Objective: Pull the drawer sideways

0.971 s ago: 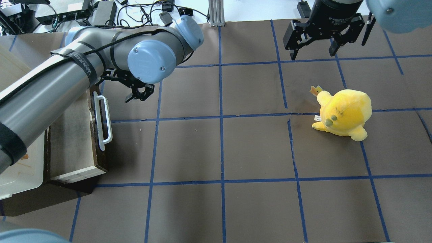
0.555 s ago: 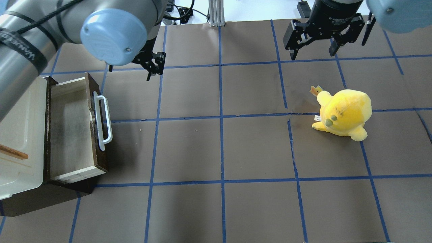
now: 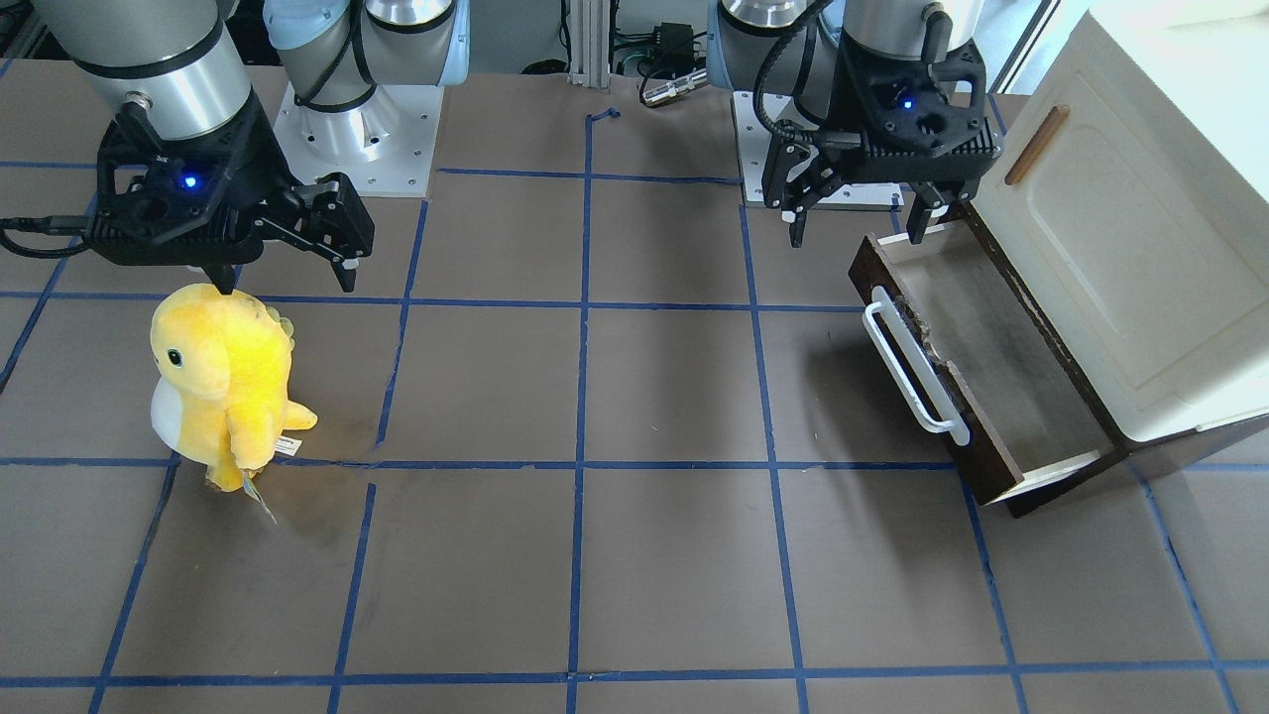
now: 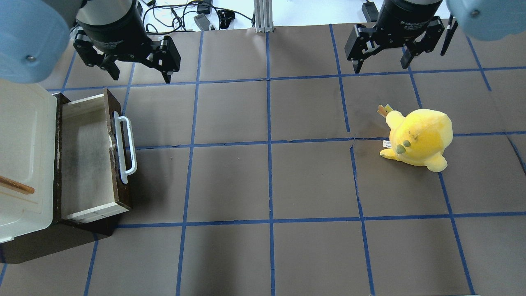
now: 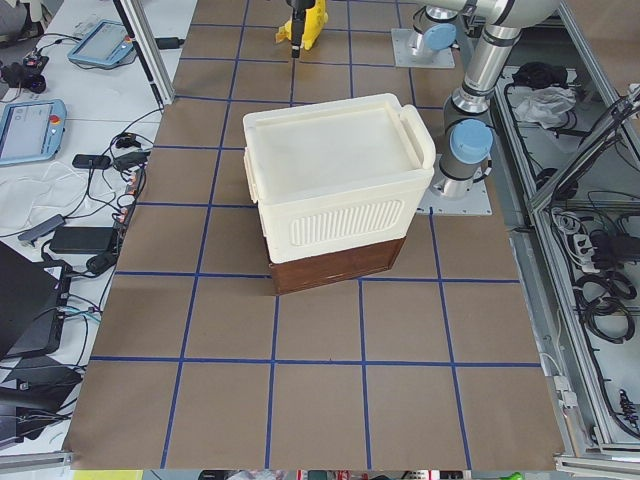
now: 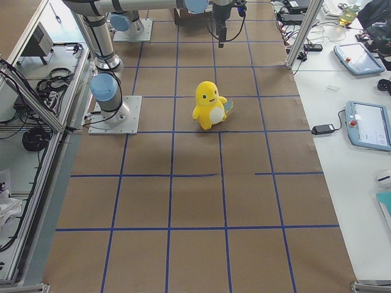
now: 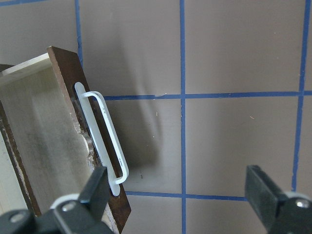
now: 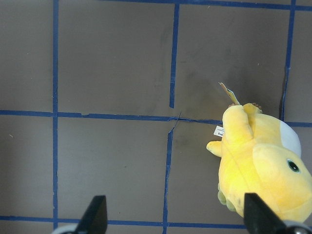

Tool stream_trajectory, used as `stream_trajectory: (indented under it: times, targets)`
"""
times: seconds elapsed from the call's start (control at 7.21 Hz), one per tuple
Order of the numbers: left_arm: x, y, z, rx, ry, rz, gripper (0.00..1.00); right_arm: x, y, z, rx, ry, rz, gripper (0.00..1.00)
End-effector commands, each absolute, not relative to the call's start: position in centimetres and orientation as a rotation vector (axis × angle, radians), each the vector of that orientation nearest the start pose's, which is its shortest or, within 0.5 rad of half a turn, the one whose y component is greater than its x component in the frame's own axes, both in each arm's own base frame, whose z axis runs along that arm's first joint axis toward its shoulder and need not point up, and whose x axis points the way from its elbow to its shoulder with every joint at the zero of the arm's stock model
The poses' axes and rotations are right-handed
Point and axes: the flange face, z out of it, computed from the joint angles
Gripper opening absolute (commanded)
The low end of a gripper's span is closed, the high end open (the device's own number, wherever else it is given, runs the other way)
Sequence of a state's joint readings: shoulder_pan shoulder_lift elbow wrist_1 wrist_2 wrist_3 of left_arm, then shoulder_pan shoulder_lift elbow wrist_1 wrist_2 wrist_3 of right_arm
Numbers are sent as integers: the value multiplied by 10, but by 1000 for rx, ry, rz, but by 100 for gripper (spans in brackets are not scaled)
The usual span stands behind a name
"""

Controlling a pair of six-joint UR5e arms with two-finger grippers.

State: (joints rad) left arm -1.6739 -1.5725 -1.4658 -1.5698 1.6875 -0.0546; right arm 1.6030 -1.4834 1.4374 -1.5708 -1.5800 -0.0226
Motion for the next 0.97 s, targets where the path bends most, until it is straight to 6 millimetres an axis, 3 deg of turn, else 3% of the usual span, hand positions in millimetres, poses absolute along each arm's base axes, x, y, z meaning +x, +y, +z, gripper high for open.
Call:
stream_trajectory:
  times: [0.0, 0.28, 0.83]
  targets:
    - [-153, -483, 535, 140, 3087, -159, 100, 149, -529, 509, -84, 3149, -73, 100]
    - [-138, -490, 537, 169, 3146, -202, 100, 149, -529, 509, -84, 3149, -73, 100]
    - [-138, -477, 542, 139, 3141, -213, 100, 149, -529, 509, -84, 3149, -73, 100]
